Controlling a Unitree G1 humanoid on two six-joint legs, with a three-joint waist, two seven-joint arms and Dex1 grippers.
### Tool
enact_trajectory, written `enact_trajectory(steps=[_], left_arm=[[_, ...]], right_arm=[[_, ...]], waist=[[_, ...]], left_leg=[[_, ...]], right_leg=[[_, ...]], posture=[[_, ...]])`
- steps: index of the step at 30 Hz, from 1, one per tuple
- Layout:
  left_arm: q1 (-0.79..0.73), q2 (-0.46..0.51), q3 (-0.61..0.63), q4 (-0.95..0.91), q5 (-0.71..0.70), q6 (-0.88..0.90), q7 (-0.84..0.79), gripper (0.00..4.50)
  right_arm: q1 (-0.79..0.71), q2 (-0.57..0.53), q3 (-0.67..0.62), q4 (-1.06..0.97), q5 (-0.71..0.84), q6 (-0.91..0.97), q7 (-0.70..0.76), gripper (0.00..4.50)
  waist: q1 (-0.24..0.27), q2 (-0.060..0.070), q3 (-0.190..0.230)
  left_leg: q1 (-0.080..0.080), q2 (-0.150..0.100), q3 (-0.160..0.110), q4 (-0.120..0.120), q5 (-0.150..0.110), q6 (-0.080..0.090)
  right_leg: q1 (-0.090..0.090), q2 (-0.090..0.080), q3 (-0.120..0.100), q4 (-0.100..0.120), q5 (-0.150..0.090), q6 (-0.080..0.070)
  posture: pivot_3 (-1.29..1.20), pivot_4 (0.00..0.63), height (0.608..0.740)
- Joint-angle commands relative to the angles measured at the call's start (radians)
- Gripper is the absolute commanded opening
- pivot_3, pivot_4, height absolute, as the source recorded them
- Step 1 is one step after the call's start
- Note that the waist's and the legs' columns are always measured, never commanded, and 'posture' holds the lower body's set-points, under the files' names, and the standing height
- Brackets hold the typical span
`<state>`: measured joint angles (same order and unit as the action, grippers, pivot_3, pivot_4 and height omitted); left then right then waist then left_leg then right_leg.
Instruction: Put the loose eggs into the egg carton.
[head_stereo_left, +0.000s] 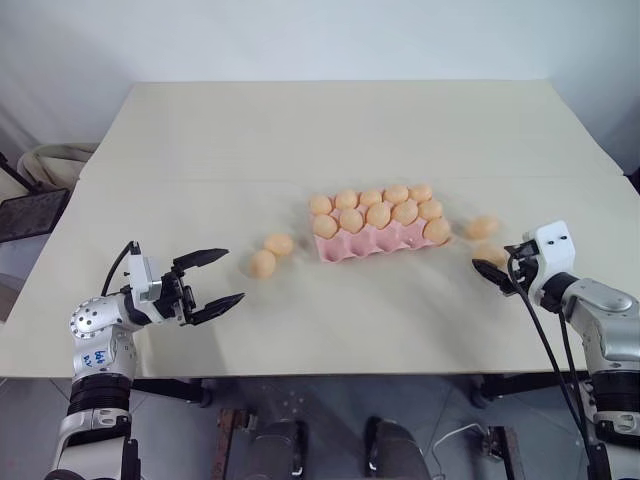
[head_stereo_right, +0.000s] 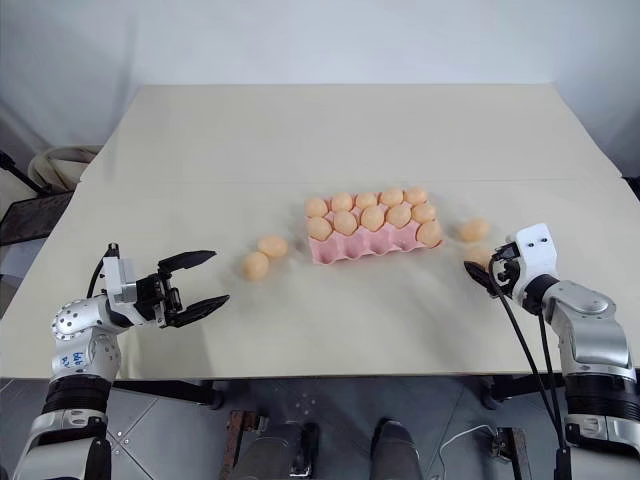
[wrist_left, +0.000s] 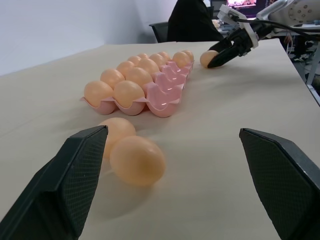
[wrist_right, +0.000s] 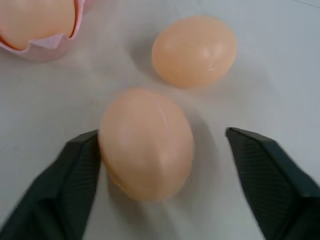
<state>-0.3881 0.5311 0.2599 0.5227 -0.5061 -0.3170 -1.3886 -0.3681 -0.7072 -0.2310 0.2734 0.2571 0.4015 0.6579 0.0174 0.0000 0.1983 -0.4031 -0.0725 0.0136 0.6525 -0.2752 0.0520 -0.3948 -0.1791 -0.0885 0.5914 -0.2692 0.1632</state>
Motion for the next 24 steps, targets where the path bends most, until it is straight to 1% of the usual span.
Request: enact_trajectory(steps=[1,3,4,5,8,10,15,19,24], left_arm=[[-0.011,0.018,0.024,-0.022,-0.022,0.001,0.002,4.50],[-0.010,0.018,0.024,-0.023,-0.023,0.001,0.002,4.50],[-0.010,0.018,0.024,-0.023,-0.023,0.002,0.002,4.50],[-0.010,0.018,0.025,-0.023,-0.023,0.002,0.003,4.50],[-0.010,0.019,0.027,-0.027,-0.026,0.006,0.001,4.50],[-0.010,0.020,0.029,-0.027,-0.026,0.006,-0.001,4.50],[-0.010,0.019,0.033,-0.029,-0.028,0.007,-0.002,4.50],[-0.006,0.016,0.032,-0.036,-0.029,0.011,0.000,4.50],[-0.002,0.012,0.031,-0.046,-0.028,0.015,0.005,4.50]], right_arm=[[0.006,0.005,-0.012,-0.047,0.015,-0.023,0.012,2.52],[0.011,0.005,-0.016,-0.065,0.019,-0.012,0.014,1.92],[0.014,0.003,-0.016,-0.078,0.020,-0.012,0.018,1.72],[0.016,0.000,-0.016,-0.096,0.022,-0.009,0.022,1.66],[0.003,-0.005,-0.027,-0.191,0.052,0.038,0.021,1.65],[-0.012,-0.002,-0.026,-0.279,0.088,0.104,0.018,1.65],[-0.072,0.051,0.036,-0.512,0.172,0.288,-0.036,1.65],[-0.132,0.120,0.118,-0.558,0.152,0.328,-0.090,1.65],[-0.151,0.154,0.212,-0.502,0.081,0.294,-0.113,1.65]], waist=[[0.000,0.000,0.000],[0.000,0.000,0.000],[0.000,0.000,0.000],[0.001,0.000,0.000],[0.000,0.000,0.000],[-0.001,0.000,0.000],[-0.005,0.000,0.000],[-0.004,0.000,0.000],[0.003,0.000,0.000]], left_leg=[[0.000,0.000,0.000,0.000,0.000,0.000],[0.000,0.000,0.000,0.000,0.000,0.000],[0.000,0.000,0.000,0.000,0.000,0.000],[0.000,0.000,0.000,0.000,0.000,0.000],[0.000,0.000,0.000,0.000,0.000,0.000],[0.000,0.000,0.000,0.000,0.000,0.000],[0.000,0.001,0.000,0.000,0.000,-0.001],[0.000,0.002,0.000,-0.001,-0.001,-0.001],[-0.002,0.001,-0.001,-0.002,-0.001,0.000]], right_leg=[[0.000,0.000,0.000,0.000,0.000,0.000],[0.000,0.000,0.000,0.000,0.000,0.000],[0.000,0.000,0.000,0.000,0.000,0.000],[0.000,0.000,0.000,0.000,0.000,0.000],[0.000,0.000,0.000,0.000,0.000,0.000],[0.000,0.000,0.000,0.000,0.000,0.000],[-0.001,0.001,0.000,0.000,0.000,0.000],[-0.002,0.002,0.000,0.000,0.001,-0.001],[-0.003,0.001,-0.001,0.001,0.001,-0.001]], posture=[[0.00,0.150,0.740],[0.00,0.150,0.740],[0.00,0.150,0.740],[0.00,0.150,0.740],[0.00,0.150,0.740],[0.00,0.150,0.740],[0.00,0.150,0.740],[0.00,0.150,0.740],[0.00,0.150,0.740]])
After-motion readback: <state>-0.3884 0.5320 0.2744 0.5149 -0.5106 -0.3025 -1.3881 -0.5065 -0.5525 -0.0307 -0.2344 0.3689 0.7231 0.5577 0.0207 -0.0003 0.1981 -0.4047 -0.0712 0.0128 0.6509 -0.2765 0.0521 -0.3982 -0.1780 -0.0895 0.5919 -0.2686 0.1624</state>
